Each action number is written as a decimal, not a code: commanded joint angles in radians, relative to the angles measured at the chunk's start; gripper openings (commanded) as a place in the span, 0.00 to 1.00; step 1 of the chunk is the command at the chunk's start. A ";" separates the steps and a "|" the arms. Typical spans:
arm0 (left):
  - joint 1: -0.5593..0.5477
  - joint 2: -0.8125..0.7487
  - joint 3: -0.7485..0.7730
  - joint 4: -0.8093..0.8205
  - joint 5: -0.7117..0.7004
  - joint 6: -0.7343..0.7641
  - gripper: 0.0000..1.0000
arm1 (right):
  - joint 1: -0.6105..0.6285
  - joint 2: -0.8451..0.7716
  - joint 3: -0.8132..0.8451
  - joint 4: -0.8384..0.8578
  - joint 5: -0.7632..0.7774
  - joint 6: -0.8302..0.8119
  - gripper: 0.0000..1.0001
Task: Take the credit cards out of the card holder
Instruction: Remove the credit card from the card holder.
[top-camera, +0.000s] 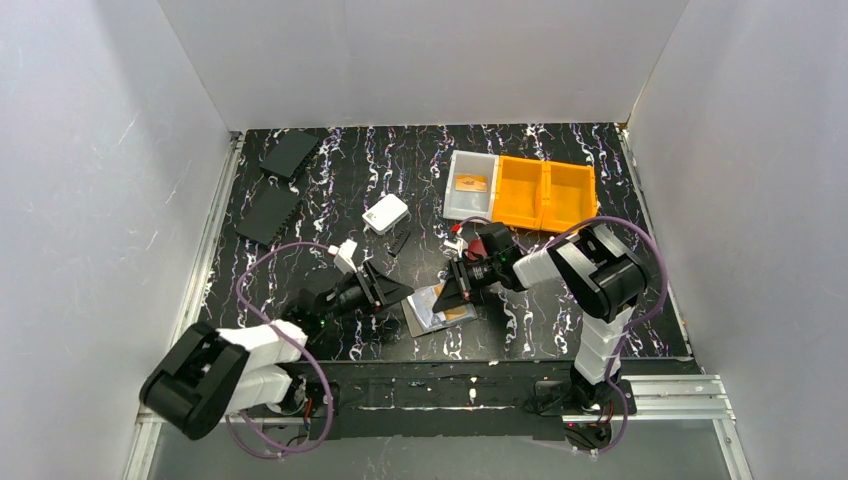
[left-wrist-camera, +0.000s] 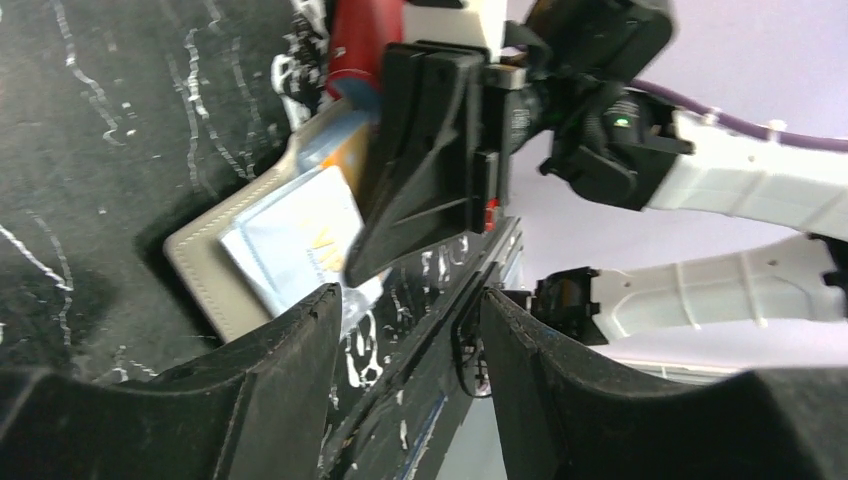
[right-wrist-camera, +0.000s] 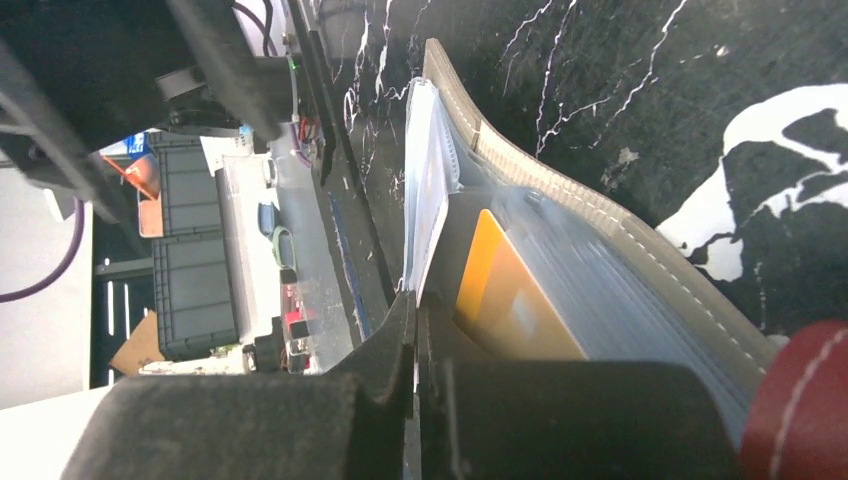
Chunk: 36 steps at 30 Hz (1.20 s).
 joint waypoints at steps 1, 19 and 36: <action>0.004 0.136 0.069 0.000 0.032 0.045 0.50 | -0.003 0.037 0.036 -0.045 0.005 -0.081 0.04; -0.006 0.689 0.081 0.413 0.118 -0.096 0.04 | -0.009 0.020 0.061 -0.152 0.044 -0.158 0.11; 0.004 0.790 0.045 0.434 0.094 -0.087 0.02 | -0.043 -0.022 0.050 -0.198 0.094 -0.196 0.02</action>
